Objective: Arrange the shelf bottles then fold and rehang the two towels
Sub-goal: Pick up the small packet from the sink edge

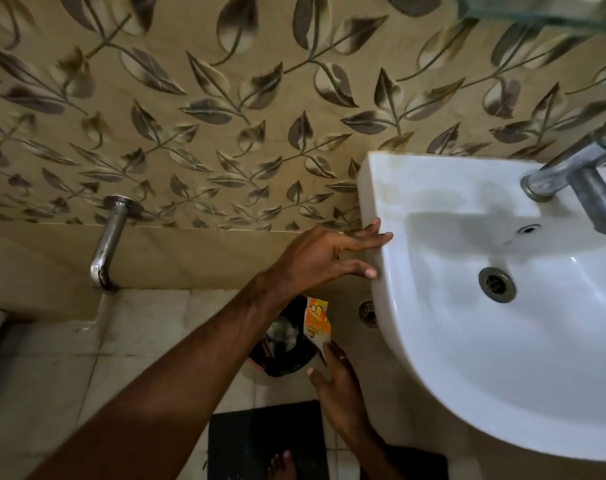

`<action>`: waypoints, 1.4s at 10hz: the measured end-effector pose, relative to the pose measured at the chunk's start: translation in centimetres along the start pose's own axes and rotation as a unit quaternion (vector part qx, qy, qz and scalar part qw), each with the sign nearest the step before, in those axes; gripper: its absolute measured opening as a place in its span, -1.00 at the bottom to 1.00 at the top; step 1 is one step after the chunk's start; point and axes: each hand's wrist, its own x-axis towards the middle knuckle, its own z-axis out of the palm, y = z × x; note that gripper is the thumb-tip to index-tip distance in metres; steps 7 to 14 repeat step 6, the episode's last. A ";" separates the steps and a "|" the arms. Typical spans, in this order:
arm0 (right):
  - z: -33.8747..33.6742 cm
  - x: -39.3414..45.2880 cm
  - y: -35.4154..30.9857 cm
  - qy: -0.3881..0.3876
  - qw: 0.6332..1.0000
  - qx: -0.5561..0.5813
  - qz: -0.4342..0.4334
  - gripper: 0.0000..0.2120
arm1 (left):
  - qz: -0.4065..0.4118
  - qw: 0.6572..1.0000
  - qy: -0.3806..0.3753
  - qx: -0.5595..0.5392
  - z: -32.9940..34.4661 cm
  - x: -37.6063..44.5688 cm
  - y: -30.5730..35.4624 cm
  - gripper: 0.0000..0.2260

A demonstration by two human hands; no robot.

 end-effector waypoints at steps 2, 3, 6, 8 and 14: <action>4.0 6.1 -1.9 -0.047 0.992 0.038 0.108 -0.57 | -0.002 1.000 0.007 -0.018 0.7 -0.2 -0.1 -0.45; 5.3 7.8 -2.0 -0.070 0.988 0.041 0.132 -0.55 | 0.007 1.000 0.001 0.004 0.6 -0.3 -0.5 -0.45; 5.7 8.3 -0.3 -0.068 0.985 0.029 0.157 -0.53 | 0.010 0.999 -0.003 -0.040 0.1 -0.5 -2.4 -0.44; 5.7 8.3 -0.3 -0.068 0.985 0.029 0.157 -0.53 | 0.010 0.999 -0.003 -0.040 0.1 -0.5 -2.4 -0.44; 5.7 8.3 -0.3 -0.068 0.985 0.029 0.157 -0.53 | 0.010 0.999 -0.003 -0.040 0.1 -0.5 -2.4 -0.44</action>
